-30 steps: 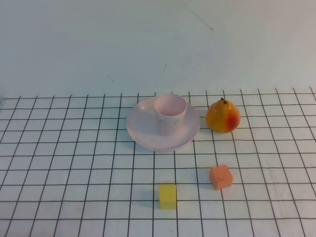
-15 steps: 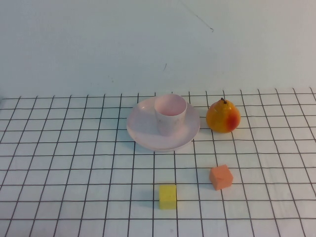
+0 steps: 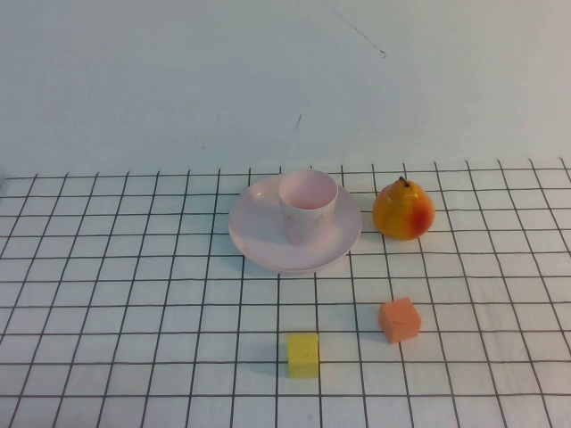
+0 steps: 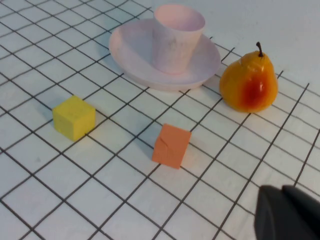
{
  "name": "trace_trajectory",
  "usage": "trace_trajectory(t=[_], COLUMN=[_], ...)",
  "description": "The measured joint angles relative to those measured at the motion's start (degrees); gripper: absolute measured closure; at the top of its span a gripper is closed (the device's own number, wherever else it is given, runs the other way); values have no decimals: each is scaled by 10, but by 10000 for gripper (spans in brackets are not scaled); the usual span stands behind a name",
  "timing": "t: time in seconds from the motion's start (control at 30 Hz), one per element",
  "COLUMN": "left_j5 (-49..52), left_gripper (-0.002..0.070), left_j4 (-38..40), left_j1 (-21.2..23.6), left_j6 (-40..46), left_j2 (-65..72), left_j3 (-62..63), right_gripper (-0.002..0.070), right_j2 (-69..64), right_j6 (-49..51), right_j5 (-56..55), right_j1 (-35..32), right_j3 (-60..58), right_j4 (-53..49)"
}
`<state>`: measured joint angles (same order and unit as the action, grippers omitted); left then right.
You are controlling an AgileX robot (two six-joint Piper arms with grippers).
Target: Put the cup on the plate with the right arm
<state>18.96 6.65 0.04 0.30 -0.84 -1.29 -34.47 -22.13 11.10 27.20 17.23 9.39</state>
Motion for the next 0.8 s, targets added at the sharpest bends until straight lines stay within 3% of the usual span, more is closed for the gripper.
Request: trace_trajectory(t=[0.17, 0.63, 0.8], left_j5=[0, 0, 0], left_gripper=[678, 678, 678], left_j4=[0, 0, 0], left_j1=[0, 0, 0], left_j6=[0, 0, 0], left_j2=[0, 0, 0], left_j3=[0, 0, 0], right_gripper=[678, 678, 678], right_j2=[1, 7, 65], right_j6=[0, -1, -2], right_j5=[-18, 81, 89], right_j1=[0, 0, -46], right_j3=[-36, -45, -48], right_j4=[2, 3, -38])
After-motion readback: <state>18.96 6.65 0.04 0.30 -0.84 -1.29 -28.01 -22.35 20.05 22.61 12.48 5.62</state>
